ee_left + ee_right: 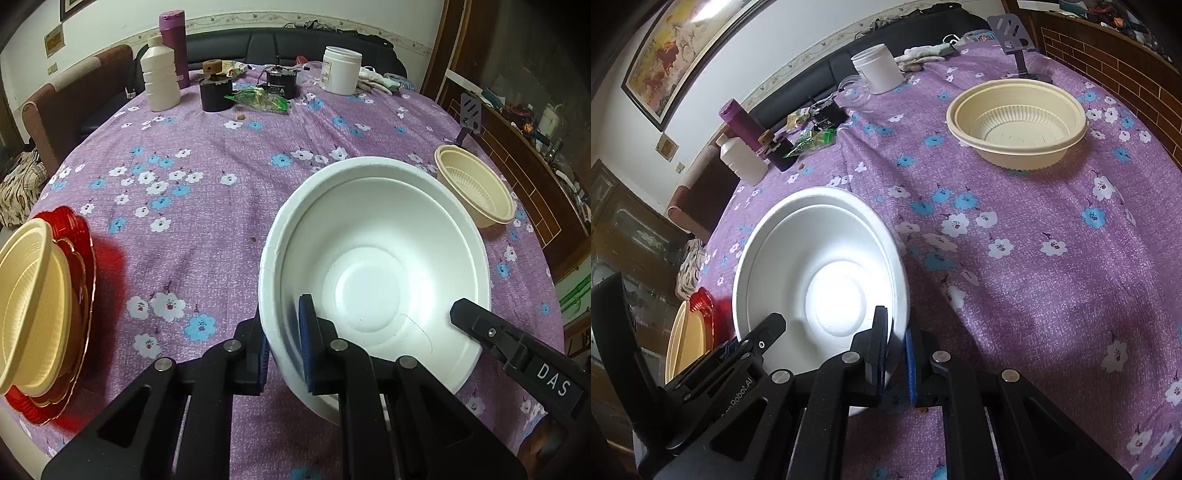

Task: Organize plates and bowls
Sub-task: 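Lift the white bowl and carry it toward the red plate stack with the left tool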

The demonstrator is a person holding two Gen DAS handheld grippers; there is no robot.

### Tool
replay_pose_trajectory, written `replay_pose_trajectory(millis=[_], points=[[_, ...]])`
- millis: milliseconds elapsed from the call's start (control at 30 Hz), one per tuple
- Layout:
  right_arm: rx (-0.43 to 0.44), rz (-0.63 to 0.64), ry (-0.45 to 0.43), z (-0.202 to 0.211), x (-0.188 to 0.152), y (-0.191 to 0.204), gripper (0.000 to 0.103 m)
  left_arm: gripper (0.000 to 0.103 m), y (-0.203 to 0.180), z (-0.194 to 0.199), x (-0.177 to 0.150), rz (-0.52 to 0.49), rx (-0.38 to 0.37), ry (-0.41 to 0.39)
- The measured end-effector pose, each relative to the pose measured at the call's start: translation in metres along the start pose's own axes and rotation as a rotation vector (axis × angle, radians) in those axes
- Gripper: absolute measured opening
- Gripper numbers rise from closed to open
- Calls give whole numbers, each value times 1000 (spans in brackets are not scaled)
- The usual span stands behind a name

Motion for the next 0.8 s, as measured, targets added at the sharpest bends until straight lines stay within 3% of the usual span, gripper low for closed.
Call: replay_pose_trajectory(millis=[600, 800], points=[[53, 46, -14, 8, -1, 28, 8, 12, 23, 24, 2, 35, 7, -37], [89, 84, -21, 10, 4, 50, 8, 12, 42, 41, 9, 69, 29, -86]])
Point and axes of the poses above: each gripper's, at about its wrist camera, not at the fingertips, and z roughly against the way its jaws point, y to its left, x to its top, the point moved 9 cm from there along -z, roughly the way its jaws point, and after that the axes turned 10 degrees about x, right-handed, at the moved point
